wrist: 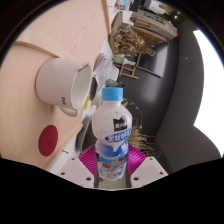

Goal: Pour water

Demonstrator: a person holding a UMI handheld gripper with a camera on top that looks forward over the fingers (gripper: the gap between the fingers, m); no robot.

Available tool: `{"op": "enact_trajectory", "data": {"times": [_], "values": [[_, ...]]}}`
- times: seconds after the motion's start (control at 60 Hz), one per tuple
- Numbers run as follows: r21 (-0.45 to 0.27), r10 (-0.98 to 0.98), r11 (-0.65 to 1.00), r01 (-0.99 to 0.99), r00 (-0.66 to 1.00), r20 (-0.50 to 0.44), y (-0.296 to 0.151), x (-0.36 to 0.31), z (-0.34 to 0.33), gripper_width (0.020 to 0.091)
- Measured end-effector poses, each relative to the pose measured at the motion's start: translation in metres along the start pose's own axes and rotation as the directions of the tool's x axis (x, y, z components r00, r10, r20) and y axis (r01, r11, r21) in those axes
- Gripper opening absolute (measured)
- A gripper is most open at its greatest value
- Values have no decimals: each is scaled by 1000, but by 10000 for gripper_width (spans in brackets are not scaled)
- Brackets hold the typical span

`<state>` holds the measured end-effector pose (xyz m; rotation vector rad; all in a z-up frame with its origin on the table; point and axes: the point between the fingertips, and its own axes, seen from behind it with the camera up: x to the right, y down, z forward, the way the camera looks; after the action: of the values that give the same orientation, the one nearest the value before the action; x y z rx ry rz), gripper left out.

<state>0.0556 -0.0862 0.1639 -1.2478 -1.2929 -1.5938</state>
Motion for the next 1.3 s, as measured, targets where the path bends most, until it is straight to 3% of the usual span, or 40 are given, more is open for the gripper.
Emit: {"op": "enact_trajectory", "data": {"times": [0.117, 0.267, 0.35, 0.45, 0.55, 0.65, 0.9, 1.2, 1.3], "values": [[22, -101, 995, 101, 995, -1, -7, -10, 6, 355], [40, -74, 996, 74, 997, -3, -14, -7, 6, 355], [32, 18, 999, -19, 1000, 9, -12, 3, 5, 355], [-12, 274, 962, -274, 960, 50, 0, 16, 1, 356], [-89, 576, 817, -569, 811, 102, 14, 22, -6, 359], [-181, 820, 571, -801, 549, 159, 15, 12, -12, 360], [-343, 972, 49, -938, -34, 234, -5, -46, -8, 359], [-379, 946, -99, -920, -206, 252, -19, -105, 0, 369], [-369, 941, -131, -920, -233, 244, -14, -106, -3, 434]]}}
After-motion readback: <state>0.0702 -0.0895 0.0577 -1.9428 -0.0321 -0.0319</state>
